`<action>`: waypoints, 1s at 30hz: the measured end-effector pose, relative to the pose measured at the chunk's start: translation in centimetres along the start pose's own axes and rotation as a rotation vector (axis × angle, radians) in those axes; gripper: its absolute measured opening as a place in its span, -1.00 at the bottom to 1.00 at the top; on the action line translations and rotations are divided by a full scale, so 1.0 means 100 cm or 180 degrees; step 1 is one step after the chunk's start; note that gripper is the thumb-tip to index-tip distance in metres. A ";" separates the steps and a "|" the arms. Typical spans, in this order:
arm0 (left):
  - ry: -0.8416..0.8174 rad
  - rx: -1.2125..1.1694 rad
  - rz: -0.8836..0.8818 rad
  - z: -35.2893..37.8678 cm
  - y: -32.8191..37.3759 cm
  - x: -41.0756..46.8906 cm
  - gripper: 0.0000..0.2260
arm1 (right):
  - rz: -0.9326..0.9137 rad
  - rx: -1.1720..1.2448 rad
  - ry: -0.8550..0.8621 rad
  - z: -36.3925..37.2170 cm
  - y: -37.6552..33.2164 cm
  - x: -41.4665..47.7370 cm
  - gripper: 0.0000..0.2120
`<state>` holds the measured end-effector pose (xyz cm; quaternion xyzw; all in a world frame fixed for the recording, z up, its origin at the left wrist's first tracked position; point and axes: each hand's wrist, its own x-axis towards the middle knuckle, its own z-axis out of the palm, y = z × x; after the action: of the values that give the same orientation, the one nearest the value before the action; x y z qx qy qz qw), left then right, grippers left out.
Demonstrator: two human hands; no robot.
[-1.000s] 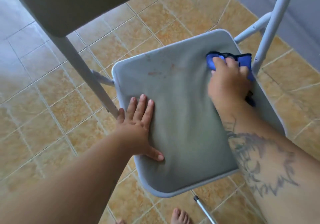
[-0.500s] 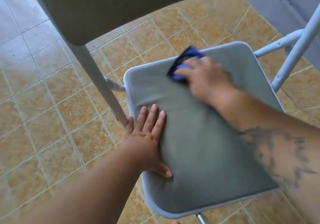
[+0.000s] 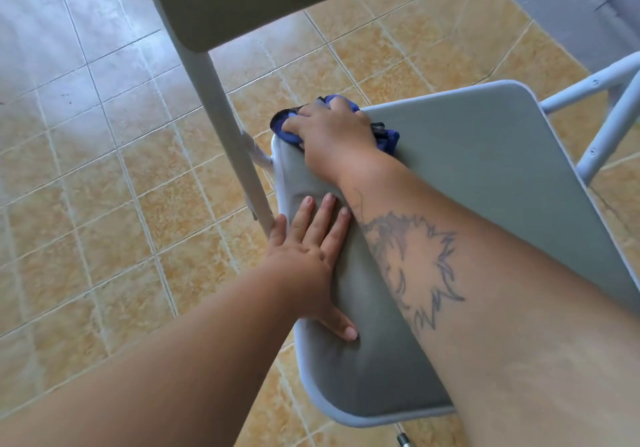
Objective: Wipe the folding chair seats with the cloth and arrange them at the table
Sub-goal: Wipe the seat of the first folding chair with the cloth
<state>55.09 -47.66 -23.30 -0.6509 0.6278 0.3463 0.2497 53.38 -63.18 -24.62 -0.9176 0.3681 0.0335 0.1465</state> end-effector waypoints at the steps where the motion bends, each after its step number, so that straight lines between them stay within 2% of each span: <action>1: 0.0004 0.0011 -0.0002 0.000 0.000 0.000 0.37 | -0.0046 0.0060 -0.0140 -0.004 0.001 -0.002 -0.59; 4: 0.0072 0.0060 0.0006 -0.002 0.000 -0.002 0.38 | -0.0209 0.0117 -0.0461 -0.011 -0.005 -0.019 -0.49; 6: 0.0320 -0.0021 0.0059 0.001 0.000 -0.009 0.33 | -0.0231 0.0086 -0.0565 -0.010 -0.012 -0.034 -0.47; 8: 0.0682 -0.0149 0.0195 0.013 0.003 -0.022 0.18 | -0.0165 0.0074 -0.0671 -0.010 -0.014 -0.044 -0.47; 11: 0.0967 -0.0419 0.0306 0.054 0.016 -0.057 -0.17 | -0.0007 0.0064 -0.0669 -0.012 -0.019 -0.064 -0.53; 15: 0.0957 -0.0736 0.0117 0.103 0.020 -0.092 -0.28 | -0.0182 0.0089 -0.0403 -0.004 -0.029 -0.114 -0.61; 18: 0.0853 -0.0826 -0.0149 0.112 0.019 -0.096 -0.15 | -0.0487 0.0016 -0.0470 0.005 -0.007 -0.168 -0.62; 20: 0.0780 -0.0760 -0.0201 0.103 0.017 -0.093 -0.09 | -0.0452 -0.0119 -0.0296 -0.001 0.026 -0.202 -0.63; 22: 0.0699 -0.0559 -0.0237 0.083 0.012 -0.091 -0.04 | 0.0096 -0.0369 -0.0038 -0.011 0.068 -0.223 -0.62; 24: 0.0622 -0.0283 -0.0199 0.059 0.008 -0.085 0.13 | 0.1047 -0.0596 0.0121 -0.027 0.109 -0.230 -0.61; 26: 0.0438 0.0114 -0.0121 0.038 0.009 -0.071 0.28 | 0.2328 -0.0198 0.0264 -0.038 0.134 -0.222 -0.59; 27: 0.0282 0.0266 -0.0129 0.030 0.011 -0.063 0.33 | 0.2672 0.0000 0.0338 -0.037 0.132 -0.211 -0.59; 28: 0.0106 0.0351 -0.0167 0.024 0.014 -0.055 0.37 | 0.2680 -0.0024 0.0416 -0.032 0.123 -0.198 -0.61; 30: -0.0206 0.0330 -0.0262 0.019 0.017 -0.044 0.43 | 0.2181 -0.0006 0.0385 -0.018 0.083 -0.176 -0.65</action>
<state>53.31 -43.57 -20.94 -0.6507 0.6092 0.3236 0.3173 34.82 -57.65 -21.92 -0.7411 0.6628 0.0267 0.1038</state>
